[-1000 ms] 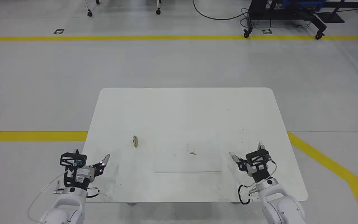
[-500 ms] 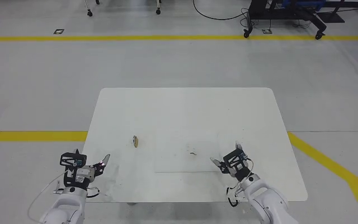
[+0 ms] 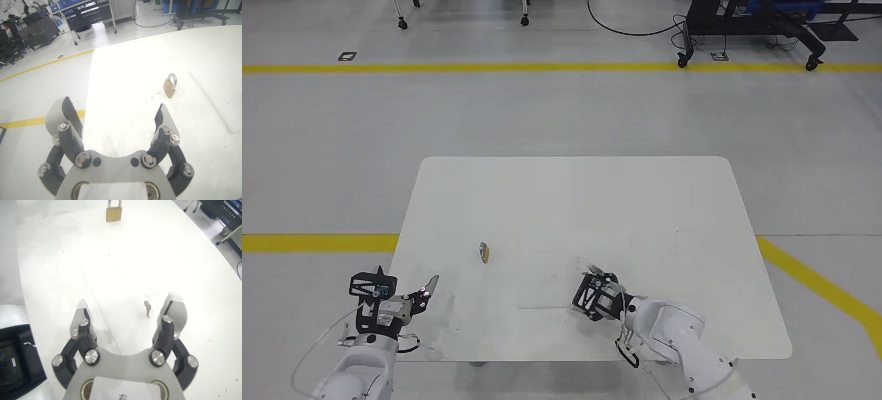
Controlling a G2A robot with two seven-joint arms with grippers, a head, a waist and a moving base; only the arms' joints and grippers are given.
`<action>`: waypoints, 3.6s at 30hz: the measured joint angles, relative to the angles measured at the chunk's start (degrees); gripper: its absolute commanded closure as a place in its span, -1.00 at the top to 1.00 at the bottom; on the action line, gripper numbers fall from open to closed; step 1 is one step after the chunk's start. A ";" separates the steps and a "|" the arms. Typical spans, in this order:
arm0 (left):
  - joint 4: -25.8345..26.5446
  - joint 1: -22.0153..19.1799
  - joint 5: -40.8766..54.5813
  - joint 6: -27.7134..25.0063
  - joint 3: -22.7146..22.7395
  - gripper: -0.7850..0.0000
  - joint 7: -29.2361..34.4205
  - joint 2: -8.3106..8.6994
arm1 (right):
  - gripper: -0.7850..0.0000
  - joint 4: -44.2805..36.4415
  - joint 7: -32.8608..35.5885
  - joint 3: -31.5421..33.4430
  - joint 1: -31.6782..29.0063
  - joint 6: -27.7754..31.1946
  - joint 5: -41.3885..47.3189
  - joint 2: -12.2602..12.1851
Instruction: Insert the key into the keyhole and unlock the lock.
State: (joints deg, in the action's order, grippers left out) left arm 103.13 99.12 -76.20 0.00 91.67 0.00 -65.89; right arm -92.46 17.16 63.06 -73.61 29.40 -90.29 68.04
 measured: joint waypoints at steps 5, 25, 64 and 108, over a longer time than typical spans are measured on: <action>0.00 0.00 0.00 0.00 0.00 1.00 0.00 0.00 | 0.00 2.58 0.82 -1.46 2.60 -2.09 1.71 0.67; 0.00 0.00 0.00 0.00 0.00 1.00 0.00 0.00 | -1.00 0.90 -3.13 1.87 0.98 -4.44 2.09 0.21; 3.51 0.02 1.00 -4.37 -3.74 1.00 1.06 -0.34 | -1.00 8.56 -10.29 8.72 -2.62 10.59 53.03 0.58; -17.58 -28.78 63.33 -40.23 -25.35 0.02 38.49 -0.85 | -1.00 19.05 17.50 0.82 5.62 13.84 93.34 1.07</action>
State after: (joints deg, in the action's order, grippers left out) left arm 85.56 70.34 -12.88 -40.23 66.32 38.49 -66.75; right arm -73.41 34.66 63.88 -67.99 43.24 3.06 69.11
